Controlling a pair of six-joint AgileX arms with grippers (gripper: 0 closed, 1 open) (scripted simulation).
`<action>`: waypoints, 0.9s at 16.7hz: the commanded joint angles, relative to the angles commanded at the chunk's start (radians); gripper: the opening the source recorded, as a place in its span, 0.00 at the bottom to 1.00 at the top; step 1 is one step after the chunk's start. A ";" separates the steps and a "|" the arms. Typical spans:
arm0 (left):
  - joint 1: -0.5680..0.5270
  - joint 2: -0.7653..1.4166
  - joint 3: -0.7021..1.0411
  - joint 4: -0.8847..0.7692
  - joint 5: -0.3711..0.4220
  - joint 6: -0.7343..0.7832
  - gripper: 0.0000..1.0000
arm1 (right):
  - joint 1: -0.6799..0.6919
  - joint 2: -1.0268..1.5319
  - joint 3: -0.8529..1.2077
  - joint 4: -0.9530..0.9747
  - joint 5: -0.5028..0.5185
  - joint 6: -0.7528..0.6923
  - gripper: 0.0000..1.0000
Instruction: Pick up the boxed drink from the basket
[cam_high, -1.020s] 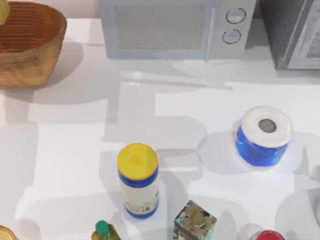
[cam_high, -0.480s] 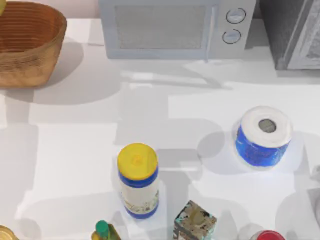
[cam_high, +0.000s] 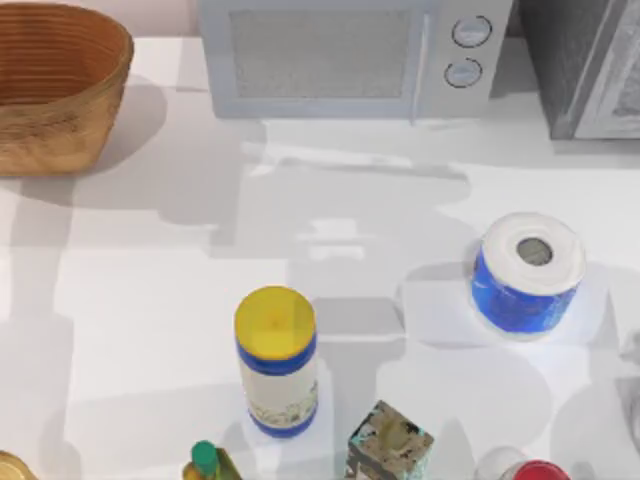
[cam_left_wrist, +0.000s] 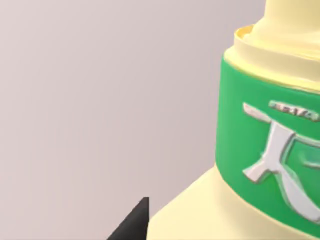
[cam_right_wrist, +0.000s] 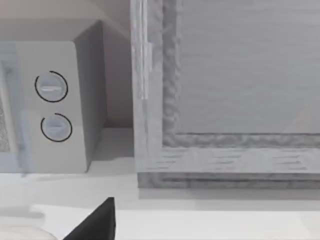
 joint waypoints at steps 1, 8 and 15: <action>-0.005 -0.073 -0.051 -0.020 -0.006 0.000 0.00 | 0.000 0.000 0.000 0.000 0.000 0.000 1.00; -0.044 -0.732 -0.492 -0.202 -0.054 -0.003 0.00 | 0.000 0.000 0.000 0.000 0.000 0.000 1.00; -0.081 -1.350 -0.925 -0.381 -0.102 -0.007 0.00 | 0.000 0.000 0.000 0.000 0.000 0.000 1.00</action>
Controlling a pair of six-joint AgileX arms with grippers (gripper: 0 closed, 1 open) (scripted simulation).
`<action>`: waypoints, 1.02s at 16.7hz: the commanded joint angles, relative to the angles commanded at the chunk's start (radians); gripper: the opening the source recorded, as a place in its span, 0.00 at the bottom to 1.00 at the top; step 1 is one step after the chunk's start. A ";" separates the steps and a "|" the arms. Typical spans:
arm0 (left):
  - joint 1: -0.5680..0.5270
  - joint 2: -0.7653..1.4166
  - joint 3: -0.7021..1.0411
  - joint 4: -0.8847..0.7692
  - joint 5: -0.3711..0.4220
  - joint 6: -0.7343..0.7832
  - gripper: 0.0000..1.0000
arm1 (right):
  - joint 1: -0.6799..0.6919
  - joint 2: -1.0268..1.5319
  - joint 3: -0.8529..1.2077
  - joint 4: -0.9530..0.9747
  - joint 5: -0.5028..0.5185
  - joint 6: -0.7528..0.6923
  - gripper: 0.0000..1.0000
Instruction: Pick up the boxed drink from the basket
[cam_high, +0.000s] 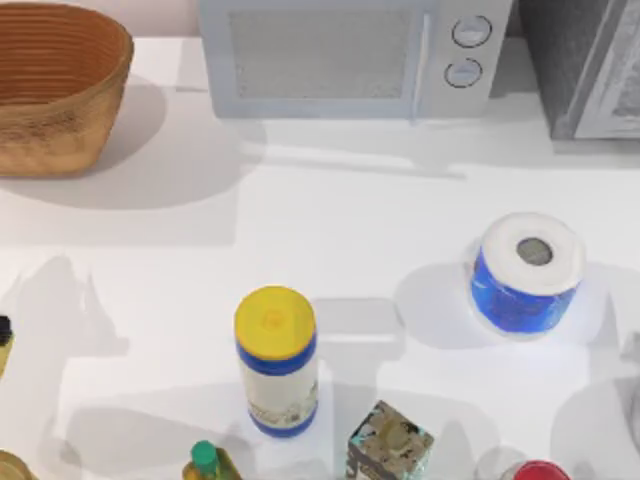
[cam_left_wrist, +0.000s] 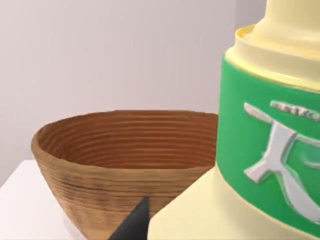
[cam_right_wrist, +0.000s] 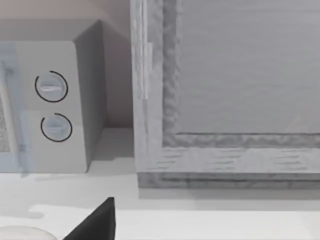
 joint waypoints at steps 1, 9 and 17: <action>-0.004 -0.050 -0.042 -0.018 -0.005 -0.001 0.00 | 0.000 0.000 0.000 0.000 0.000 0.000 1.00; -0.008 -0.138 -0.124 -0.052 -0.014 0.000 0.00 | 0.000 0.000 0.000 0.000 0.000 0.000 1.00; -0.162 0.120 0.031 0.023 -0.227 -0.035 0.00 | 0.000 0.000 0.000 0.000 0.000 0.000 1.00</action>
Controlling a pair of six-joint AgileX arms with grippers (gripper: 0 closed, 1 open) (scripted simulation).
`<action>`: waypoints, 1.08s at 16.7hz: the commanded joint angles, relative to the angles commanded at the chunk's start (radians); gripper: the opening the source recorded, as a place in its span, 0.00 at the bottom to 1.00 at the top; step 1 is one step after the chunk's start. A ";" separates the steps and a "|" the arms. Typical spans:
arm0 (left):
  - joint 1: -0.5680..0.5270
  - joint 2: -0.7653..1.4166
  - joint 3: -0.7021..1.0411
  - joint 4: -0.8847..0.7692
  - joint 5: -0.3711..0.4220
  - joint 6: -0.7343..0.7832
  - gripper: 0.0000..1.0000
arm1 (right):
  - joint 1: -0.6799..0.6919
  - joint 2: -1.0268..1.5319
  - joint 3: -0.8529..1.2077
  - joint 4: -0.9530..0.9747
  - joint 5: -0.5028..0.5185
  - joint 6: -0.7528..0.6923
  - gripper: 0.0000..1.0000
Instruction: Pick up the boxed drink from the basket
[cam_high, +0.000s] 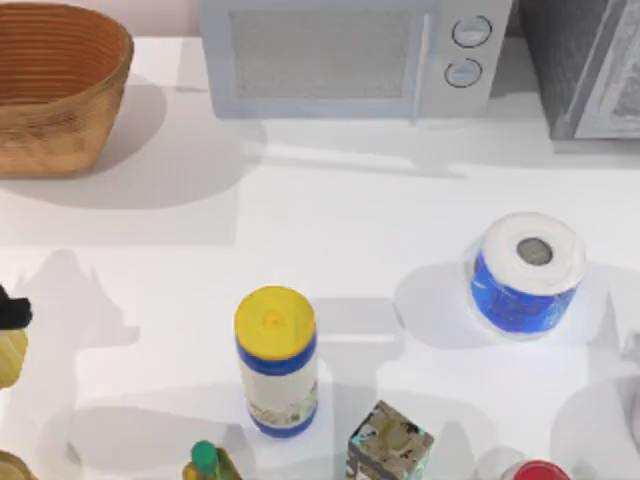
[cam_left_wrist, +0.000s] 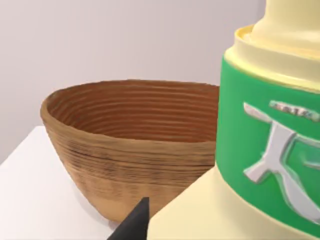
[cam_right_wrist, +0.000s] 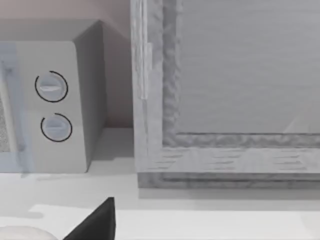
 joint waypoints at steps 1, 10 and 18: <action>-0.040 0.067 0.046 0.024 -0.056 -0.006 0.00 | 0.000 0.000 0.000 0.000 0.000 0.000 1.00; -0.485 0.857 0.578 0.294 -0.705 -0.053 0.00 | 0.000 0.000 0.000 0.000 0.000 0.000 1.00; -0.835 1.569 1.010 0.487 -1.277 -0.094 0.00 | 0.000 0.000 0.000 0.000 0.000 0.000 1.00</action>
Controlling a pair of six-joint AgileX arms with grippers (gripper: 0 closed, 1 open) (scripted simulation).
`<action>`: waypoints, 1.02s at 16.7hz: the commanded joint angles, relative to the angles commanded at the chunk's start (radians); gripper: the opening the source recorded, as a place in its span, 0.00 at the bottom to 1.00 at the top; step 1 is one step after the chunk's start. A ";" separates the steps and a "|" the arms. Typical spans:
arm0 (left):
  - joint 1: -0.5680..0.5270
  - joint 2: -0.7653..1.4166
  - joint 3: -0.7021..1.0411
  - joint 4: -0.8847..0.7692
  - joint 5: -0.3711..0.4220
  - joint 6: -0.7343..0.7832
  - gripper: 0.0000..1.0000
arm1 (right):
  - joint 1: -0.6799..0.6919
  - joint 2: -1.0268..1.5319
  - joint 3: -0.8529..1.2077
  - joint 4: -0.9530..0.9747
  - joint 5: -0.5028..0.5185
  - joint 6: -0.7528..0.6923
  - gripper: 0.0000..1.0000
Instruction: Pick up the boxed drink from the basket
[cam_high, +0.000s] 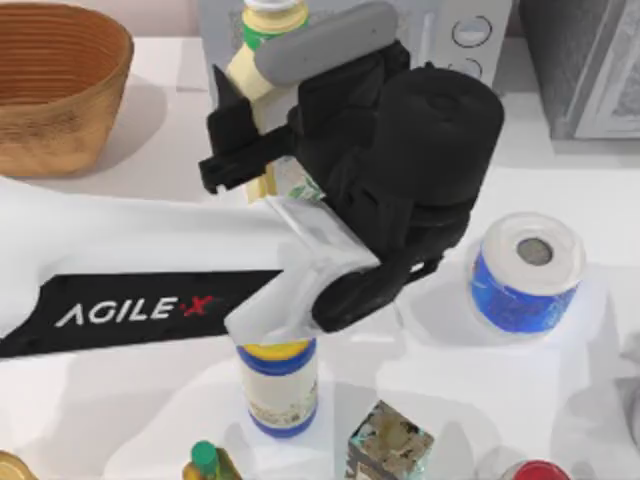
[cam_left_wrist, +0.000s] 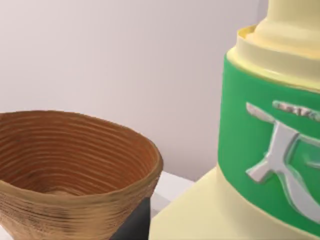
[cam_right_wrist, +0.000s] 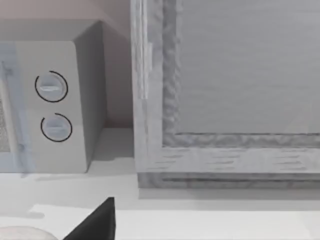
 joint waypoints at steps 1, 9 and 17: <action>-0.031 0.067 0.039 0.017 -0.054 -0.004 0.00 | 0.000 0.000 0.000 0.000 0.000 0.000 1.00; -0.128 0.280 0.165 0.068 -0.231 -0.020 0.00 | 0.000 0.000 0.000 0.000 0.000 0.000 1.00; -0.079 0.340 0.184 -0.038 -0.115 -0.105 0.00 | 0.000 0.000 0.000 0.000 0.000 0.000 1.00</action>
